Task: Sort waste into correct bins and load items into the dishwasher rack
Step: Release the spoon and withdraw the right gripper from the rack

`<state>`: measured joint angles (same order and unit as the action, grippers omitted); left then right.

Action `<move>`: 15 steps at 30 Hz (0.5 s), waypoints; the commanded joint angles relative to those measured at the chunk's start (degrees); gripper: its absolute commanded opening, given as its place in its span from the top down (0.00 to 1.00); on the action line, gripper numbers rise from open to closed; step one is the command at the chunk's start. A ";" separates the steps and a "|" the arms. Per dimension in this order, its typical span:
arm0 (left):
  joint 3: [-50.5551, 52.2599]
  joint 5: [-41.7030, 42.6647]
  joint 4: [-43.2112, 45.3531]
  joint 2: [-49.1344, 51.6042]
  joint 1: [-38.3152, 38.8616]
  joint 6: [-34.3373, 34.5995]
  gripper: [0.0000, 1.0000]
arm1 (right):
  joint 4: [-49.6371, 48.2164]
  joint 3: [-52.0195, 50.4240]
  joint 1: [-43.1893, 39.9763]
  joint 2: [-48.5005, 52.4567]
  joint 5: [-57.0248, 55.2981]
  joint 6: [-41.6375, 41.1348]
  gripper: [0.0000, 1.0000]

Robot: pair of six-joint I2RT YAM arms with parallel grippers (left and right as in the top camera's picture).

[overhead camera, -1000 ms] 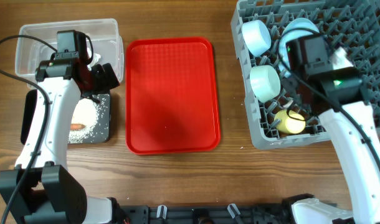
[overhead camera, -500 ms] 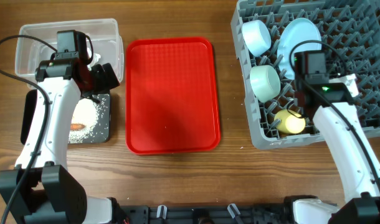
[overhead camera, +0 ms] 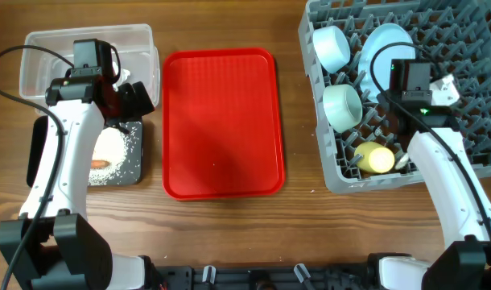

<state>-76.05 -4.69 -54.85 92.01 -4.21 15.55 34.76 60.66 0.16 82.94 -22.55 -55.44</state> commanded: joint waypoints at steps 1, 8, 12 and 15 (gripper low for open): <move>-1.01 -0.55 0.15 -1.25 -0.26 -0.07 0.00 | 0.35 0.96 -0.09 -2.21 8.63 13.18 0.74; -1.01 -0.55 0.15 -1.25 -0.26 -0.09 0.00 | 6.47 3.30 -0.07 -16.20 18.23 22.62 0.29; -1.01 -0.55 0.15 -1.25 -0.26 -0.09 0.00 | 8.17 3.30 -0.07 -25.49 31.89 35.52 0.00; -1.01 -0.55 0.15 -1.25 -0.26 -0.09 0.00 | 10.32 3.30 -0.07 -31.58 36.57 35.10 0.00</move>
<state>-76.05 -4.69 -54.83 92.01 -4.21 15.55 43.38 62.92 0.16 56.71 2.85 -27.07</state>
